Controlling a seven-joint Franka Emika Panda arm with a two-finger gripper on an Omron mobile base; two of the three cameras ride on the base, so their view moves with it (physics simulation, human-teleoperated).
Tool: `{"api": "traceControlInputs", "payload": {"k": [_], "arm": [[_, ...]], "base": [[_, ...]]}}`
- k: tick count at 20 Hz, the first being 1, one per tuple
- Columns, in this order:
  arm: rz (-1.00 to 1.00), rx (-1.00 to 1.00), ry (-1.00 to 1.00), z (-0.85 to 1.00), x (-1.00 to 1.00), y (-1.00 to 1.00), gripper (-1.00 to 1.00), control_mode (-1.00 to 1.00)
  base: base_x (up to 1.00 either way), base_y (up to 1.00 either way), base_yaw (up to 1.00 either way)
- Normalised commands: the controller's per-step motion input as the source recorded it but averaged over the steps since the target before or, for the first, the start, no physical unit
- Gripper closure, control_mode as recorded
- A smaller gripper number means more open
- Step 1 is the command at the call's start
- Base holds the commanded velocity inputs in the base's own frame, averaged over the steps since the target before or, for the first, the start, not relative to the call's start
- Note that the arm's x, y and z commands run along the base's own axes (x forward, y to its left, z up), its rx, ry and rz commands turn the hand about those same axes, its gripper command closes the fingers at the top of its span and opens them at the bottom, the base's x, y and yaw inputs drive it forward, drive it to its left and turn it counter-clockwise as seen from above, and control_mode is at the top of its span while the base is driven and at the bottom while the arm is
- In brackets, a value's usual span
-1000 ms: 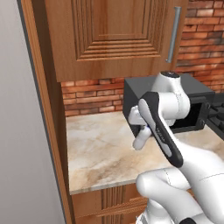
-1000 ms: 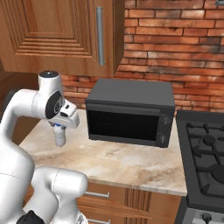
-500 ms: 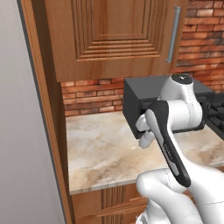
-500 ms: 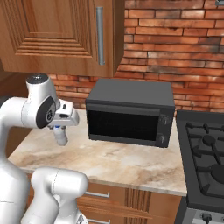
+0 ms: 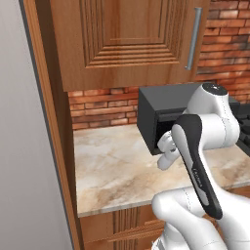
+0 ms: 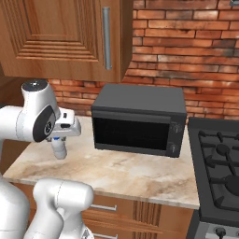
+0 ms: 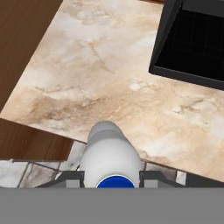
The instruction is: Place the drinks on the dining counter in a tight cluster.
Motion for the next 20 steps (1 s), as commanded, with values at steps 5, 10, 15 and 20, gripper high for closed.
{"api": "traceControlInputs", "payload": {"k": [5, 10, 15, 20], "arm": [[0.0, 0.0, 0.0, 0.0, 0.0, 0.0, 1.0, -1.0], [0.0, 0.0, 0.0, 0.0, 0.0, 0.0, 1.0, -1.0], [0.0, 0.0, 0.0, 0.0, -0.01, 0.0, 1.0, 1.0], [0.0, 0.0, 0.0, 0.0, 0.0, 0.0, 1.0, 1.0]], "base": [[0.0, 0.0, 0.0], [0.0, 0.0, 0.0], [-0.18, -0.02, 0.0], [-0.84, -0.11, 0.0]]}}
